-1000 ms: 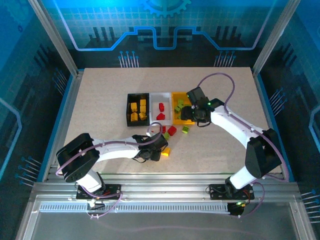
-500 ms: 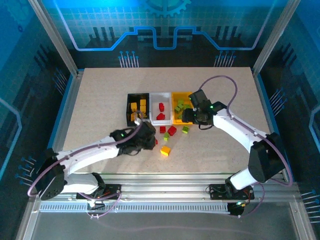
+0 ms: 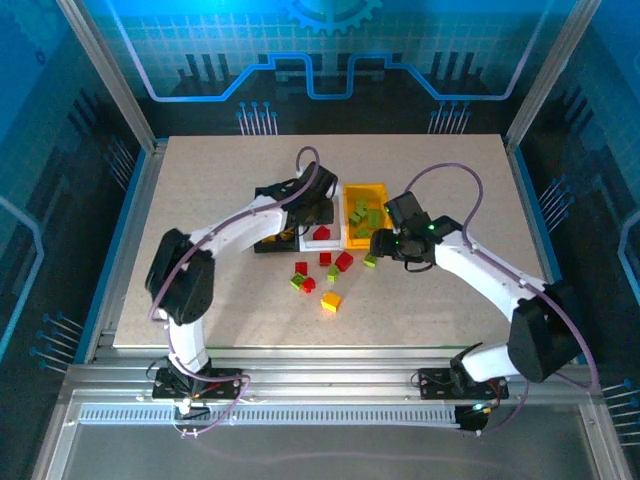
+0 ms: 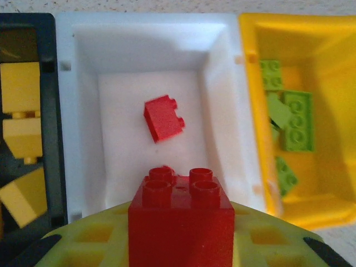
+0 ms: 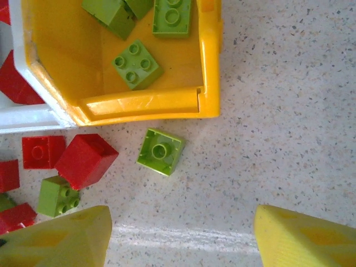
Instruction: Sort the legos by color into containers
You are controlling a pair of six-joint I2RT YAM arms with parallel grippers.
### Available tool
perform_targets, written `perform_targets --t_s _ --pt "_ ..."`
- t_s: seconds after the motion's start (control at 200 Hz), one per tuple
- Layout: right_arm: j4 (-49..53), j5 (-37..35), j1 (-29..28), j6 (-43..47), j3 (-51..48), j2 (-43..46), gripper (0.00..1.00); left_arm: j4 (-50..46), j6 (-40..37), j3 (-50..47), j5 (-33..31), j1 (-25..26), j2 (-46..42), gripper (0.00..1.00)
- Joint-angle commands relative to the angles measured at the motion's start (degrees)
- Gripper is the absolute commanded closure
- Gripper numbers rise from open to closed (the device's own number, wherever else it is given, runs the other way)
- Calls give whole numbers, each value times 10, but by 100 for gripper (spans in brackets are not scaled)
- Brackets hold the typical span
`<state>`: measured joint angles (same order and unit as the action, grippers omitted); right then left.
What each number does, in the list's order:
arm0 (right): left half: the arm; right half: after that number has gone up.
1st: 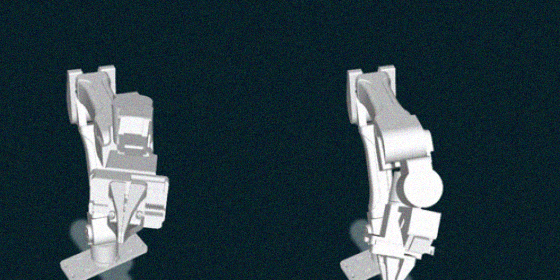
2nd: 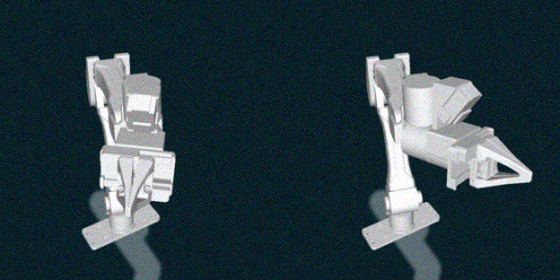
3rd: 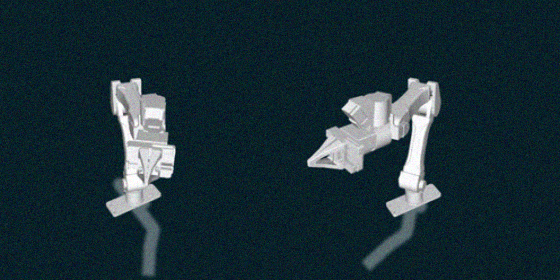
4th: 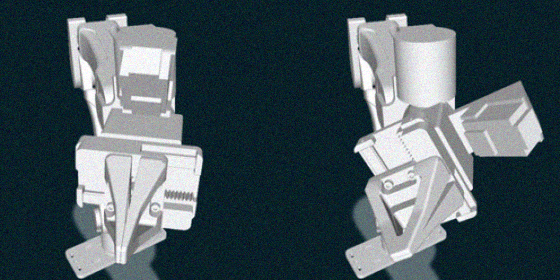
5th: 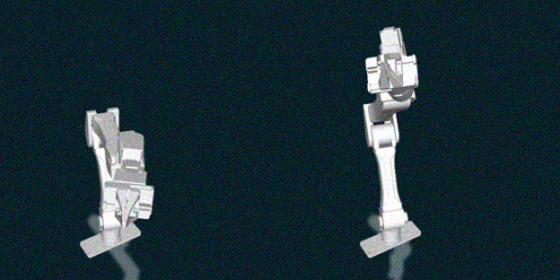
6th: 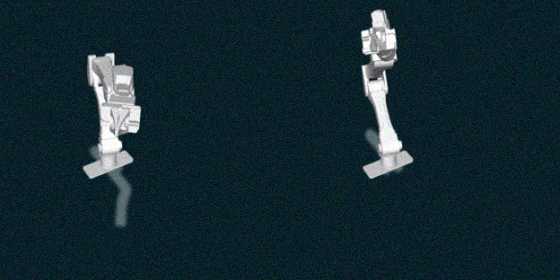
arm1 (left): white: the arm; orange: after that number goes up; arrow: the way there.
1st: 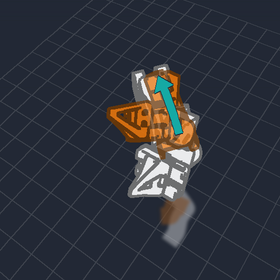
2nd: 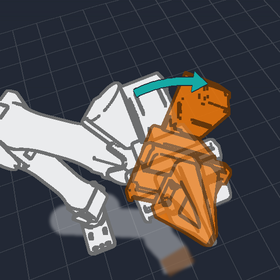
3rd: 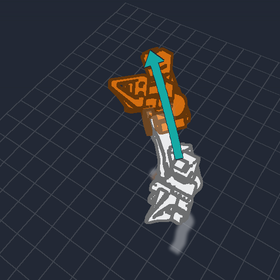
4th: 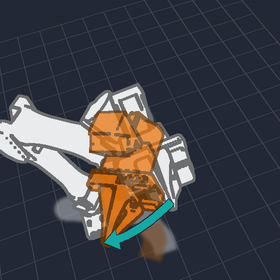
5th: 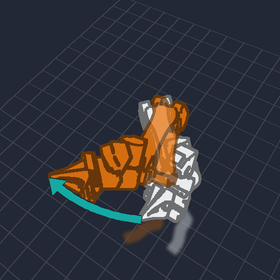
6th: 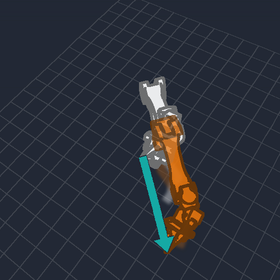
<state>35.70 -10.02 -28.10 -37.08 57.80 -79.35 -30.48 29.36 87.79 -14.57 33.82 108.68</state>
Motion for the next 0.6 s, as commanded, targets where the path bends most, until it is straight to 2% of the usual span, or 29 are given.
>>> perform_targets --t_s 0.0,0.125,0.22,0.33,0.425,0.595 --pt "17 0 -4 -8 -15 29 30 -35 -22 49 -4 -15 33 69" --pt "22 1 -6 -11 -25 47 30 -49 -23 81 6 -16 60 48" --pt "25 5 -6 -11 -26 54 30 -49 -19 84 16 -16 49 39" --pt "24 19 -8 -5 -28 58 30 -32 -13 55 33 -6 -5 24" --pt "7 51 -22 22 -32 59 29 -15 -4 1 44 10 -68 2" --pt "-10 70 -107 86 -28 33 29 20 39 -156 45 34 -226 1"
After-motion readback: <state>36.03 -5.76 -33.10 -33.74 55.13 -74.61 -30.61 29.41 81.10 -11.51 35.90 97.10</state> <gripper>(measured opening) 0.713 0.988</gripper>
